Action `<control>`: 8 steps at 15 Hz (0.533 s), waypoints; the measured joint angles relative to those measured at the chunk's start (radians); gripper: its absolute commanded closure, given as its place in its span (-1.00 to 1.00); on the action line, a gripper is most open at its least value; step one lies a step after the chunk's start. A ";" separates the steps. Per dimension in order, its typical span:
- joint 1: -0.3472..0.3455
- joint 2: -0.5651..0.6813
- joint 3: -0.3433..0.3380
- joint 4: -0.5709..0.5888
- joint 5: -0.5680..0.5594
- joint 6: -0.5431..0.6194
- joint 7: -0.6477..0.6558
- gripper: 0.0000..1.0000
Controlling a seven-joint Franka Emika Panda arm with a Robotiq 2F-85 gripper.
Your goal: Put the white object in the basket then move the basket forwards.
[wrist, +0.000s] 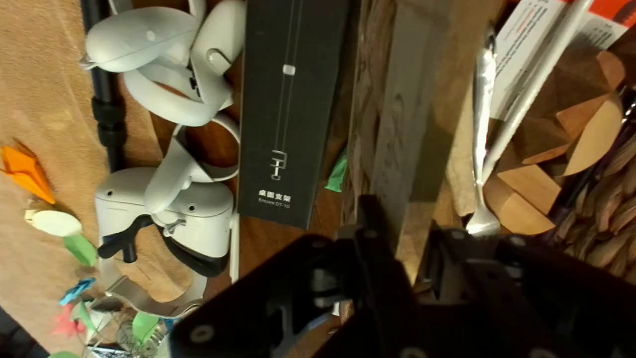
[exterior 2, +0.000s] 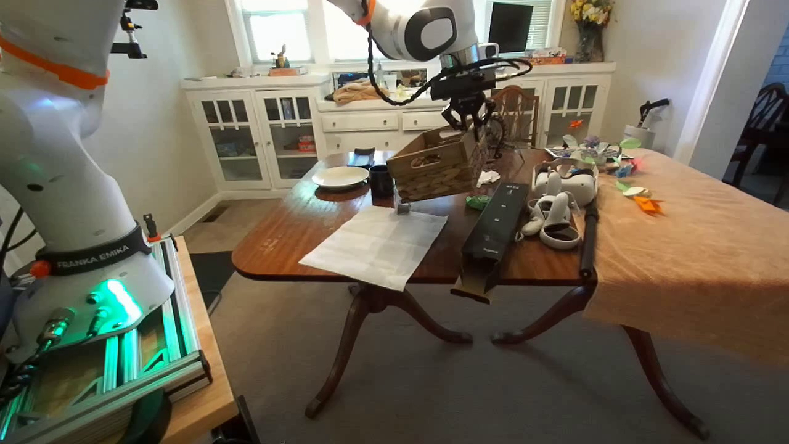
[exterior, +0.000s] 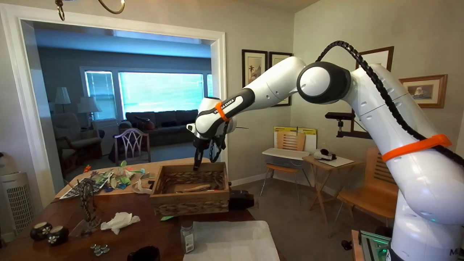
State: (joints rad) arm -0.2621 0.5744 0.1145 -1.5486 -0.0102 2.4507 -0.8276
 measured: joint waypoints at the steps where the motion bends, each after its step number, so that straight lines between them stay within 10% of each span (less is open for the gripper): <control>1: -0.003 -0.004 0.002 -0.017 0.017 0.000 -0.014 0.92; 8: -0.027 -0.005 -0.012 -0.080 0.058 0.000 -0.025 0.92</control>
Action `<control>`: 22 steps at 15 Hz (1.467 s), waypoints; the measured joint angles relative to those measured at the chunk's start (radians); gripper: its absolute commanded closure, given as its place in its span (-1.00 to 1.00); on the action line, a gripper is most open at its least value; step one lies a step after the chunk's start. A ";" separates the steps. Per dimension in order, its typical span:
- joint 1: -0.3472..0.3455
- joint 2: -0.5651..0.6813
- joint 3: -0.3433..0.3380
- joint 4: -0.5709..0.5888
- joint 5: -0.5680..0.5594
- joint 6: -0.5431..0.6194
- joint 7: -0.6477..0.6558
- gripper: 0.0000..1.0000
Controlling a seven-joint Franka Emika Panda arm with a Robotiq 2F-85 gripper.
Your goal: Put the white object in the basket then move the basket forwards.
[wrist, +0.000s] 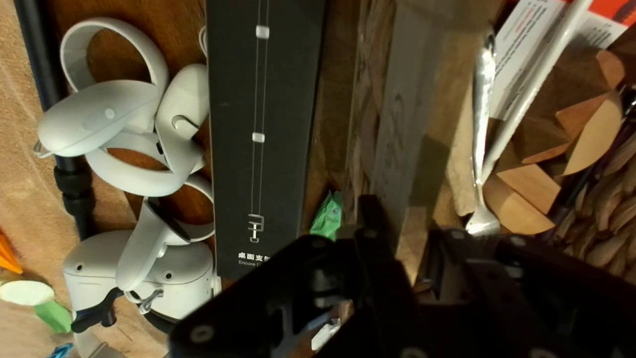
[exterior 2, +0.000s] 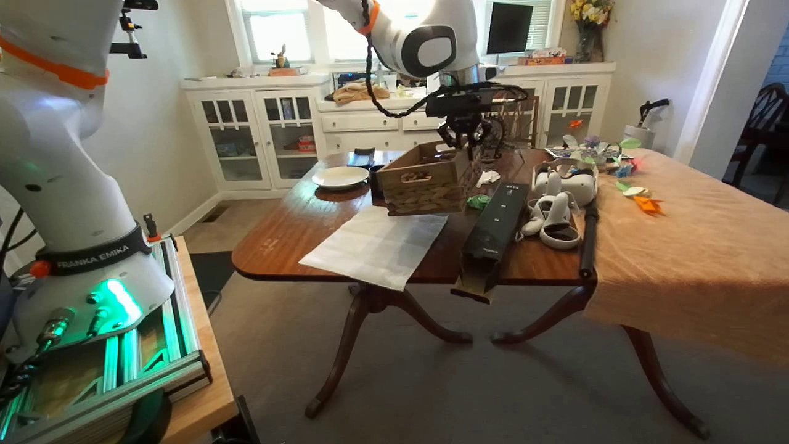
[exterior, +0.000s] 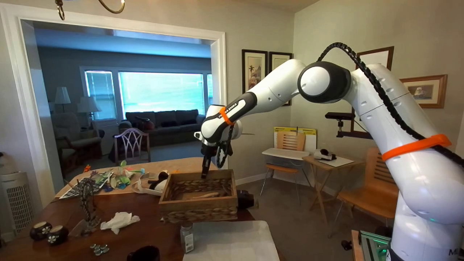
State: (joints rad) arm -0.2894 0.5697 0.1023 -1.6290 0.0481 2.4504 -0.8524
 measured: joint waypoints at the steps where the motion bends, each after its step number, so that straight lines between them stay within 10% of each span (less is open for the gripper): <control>1: -0.003 0.002 -0.001 -0.003 0.002 -0.001 -0.001 0.92; 22: -0.103 0.091 0.009 -0.054 0.184 -0.008 -0.178 0.92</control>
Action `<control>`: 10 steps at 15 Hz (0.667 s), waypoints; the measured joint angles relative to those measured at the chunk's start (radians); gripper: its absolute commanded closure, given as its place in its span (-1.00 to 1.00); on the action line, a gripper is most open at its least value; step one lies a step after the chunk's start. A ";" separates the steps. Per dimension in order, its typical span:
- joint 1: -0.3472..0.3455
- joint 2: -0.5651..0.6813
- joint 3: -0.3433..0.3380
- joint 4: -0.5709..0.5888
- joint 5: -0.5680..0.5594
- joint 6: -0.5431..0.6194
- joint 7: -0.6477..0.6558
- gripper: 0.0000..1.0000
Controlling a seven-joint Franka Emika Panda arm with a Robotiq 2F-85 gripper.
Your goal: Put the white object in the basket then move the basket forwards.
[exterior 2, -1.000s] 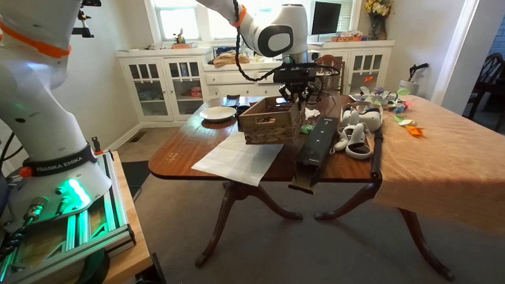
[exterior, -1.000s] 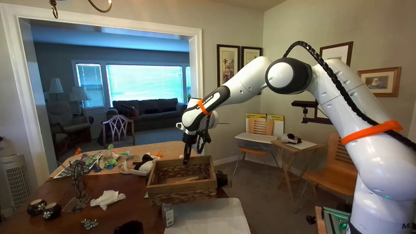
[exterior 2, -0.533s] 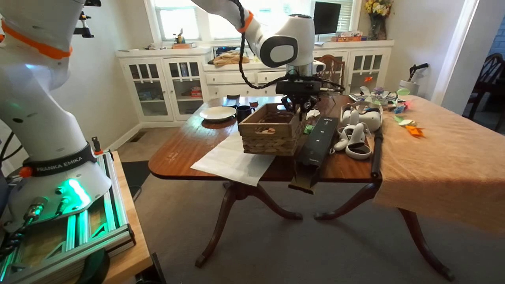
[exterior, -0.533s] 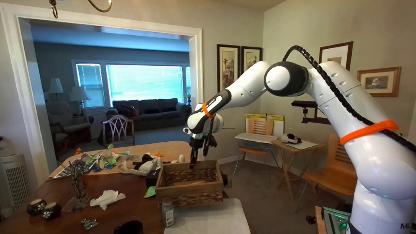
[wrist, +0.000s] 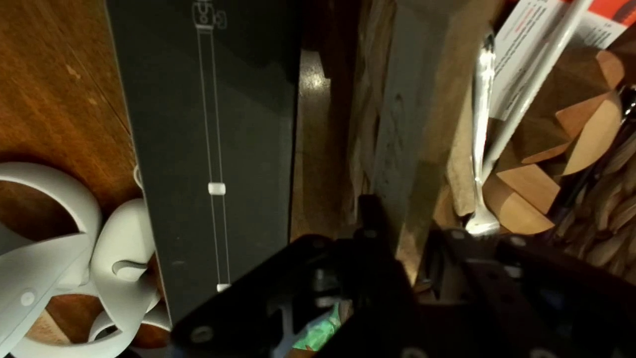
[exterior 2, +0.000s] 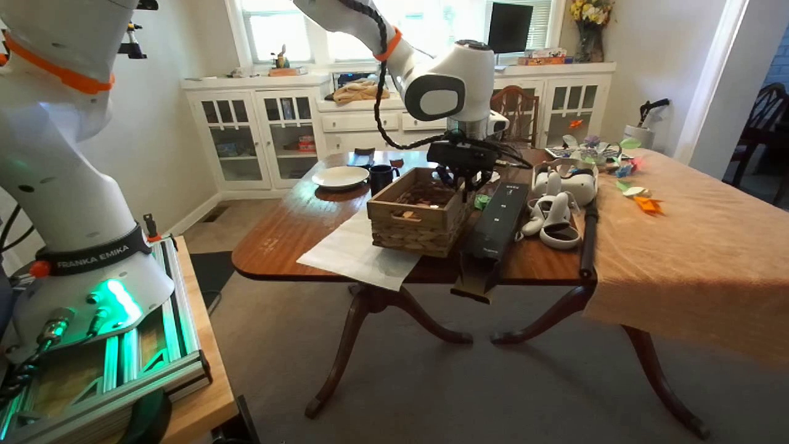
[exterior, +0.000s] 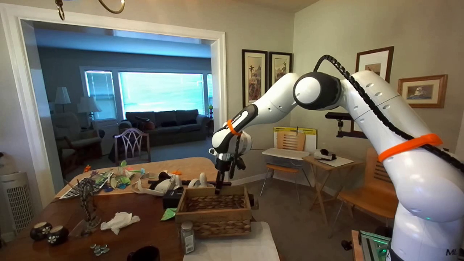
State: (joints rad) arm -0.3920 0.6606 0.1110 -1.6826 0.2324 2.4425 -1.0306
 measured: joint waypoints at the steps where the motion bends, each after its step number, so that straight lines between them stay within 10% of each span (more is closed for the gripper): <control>1: -0.003 0.007 0.000 0.000 0.007 0.000 -0.004 0.92; 5: -0.024 0.034 0.001 0.001 0.036 0.004 -0.019 0.92; 6: -0.028 0.040 0.001 0.002 0.040 0.004 -0.019 0.17; 10: -0.029 0.036 0.001 0.012 0.049 -0.007 -0.014 -0.28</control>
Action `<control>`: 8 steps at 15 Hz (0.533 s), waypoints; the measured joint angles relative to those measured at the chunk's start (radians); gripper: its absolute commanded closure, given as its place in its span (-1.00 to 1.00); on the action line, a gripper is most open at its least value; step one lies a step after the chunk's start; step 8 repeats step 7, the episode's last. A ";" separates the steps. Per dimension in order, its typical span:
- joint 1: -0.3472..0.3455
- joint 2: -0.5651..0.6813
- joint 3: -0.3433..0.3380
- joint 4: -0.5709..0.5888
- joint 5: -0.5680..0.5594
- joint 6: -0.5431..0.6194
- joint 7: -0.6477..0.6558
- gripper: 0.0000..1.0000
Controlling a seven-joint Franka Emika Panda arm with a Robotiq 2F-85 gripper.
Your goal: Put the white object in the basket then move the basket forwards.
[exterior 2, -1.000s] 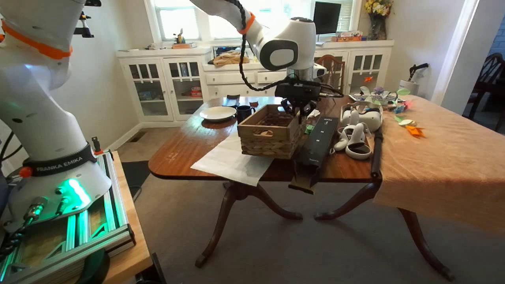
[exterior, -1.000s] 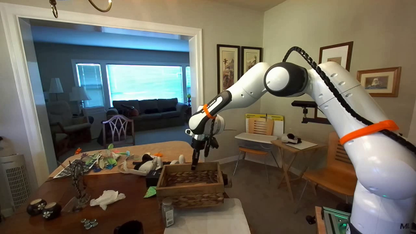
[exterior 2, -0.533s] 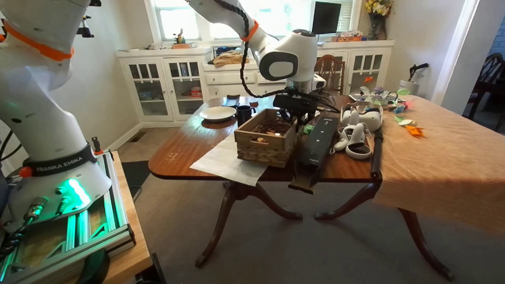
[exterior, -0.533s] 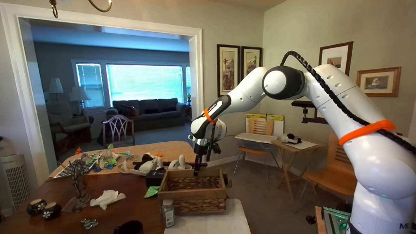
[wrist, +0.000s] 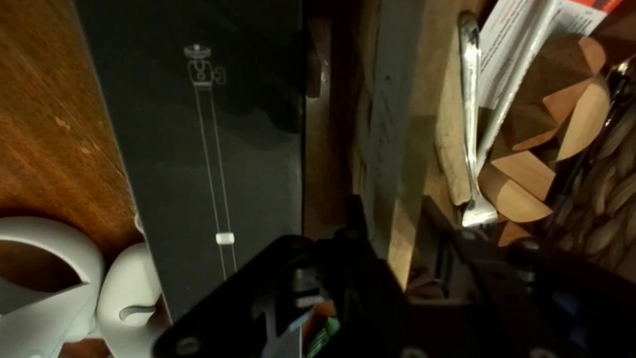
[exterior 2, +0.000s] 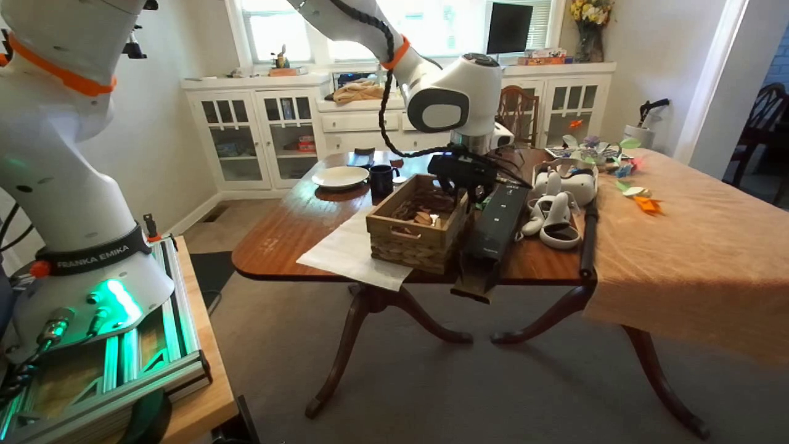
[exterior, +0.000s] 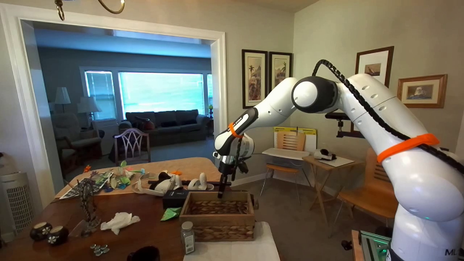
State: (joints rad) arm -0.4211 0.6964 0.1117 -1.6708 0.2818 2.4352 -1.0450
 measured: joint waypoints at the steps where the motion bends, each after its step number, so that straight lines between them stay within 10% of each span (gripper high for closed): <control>1: 0.004 -0.011 -0.001 0.005 -0.001 0.000 0.004 -0.43; 4: 0.043 -0.077 -0.016 0.012 -0.022 -0.016 0.064 -0.90; 5: 0.068 -0.111 -0.027 0.013 -0.045 -0.047 0.106 -0.53; 8: 0.144 -0.187 -0.079 0.007 -0.138 -0.112 0.234 -0.85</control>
